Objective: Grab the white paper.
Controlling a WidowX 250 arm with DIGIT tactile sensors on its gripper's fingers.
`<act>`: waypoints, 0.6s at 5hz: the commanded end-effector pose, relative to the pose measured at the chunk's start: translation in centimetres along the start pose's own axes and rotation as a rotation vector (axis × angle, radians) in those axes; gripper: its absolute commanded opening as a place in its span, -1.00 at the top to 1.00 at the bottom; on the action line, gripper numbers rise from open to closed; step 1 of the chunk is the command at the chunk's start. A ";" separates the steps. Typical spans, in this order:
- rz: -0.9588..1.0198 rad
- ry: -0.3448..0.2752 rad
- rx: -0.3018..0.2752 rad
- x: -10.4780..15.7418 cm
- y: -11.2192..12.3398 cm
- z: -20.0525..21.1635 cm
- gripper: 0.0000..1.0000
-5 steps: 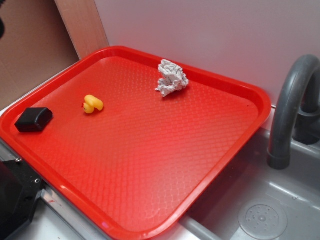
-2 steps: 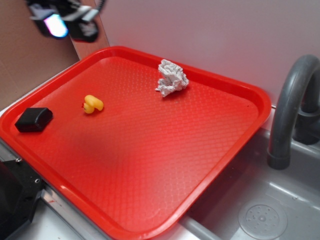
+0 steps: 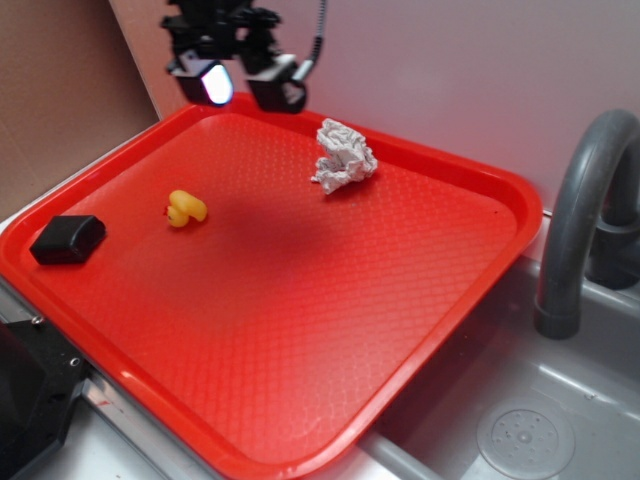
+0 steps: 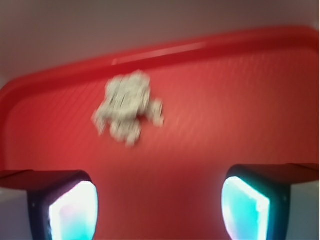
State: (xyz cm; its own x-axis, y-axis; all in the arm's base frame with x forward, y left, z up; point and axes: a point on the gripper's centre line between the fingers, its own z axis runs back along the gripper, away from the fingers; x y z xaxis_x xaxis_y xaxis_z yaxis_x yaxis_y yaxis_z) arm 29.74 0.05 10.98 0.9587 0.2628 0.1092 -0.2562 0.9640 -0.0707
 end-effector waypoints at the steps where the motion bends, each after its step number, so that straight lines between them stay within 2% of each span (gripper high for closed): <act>1: -0.031 -0.096 -0.040 2.7 -2.6 -0.8 -1.00; 2: -0.017 -0.093 -0.024 3.0 -2.9 -2.3 -1.00; 3: -0.004 -0.077 0.027 3.4 -2.7 -4.1 -1.00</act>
State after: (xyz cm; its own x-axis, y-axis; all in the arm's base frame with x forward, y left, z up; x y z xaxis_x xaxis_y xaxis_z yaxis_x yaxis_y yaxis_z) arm 32.98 -1.52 5.49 0.9549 0.2714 0.1206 -0.2708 0.9624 -0.0213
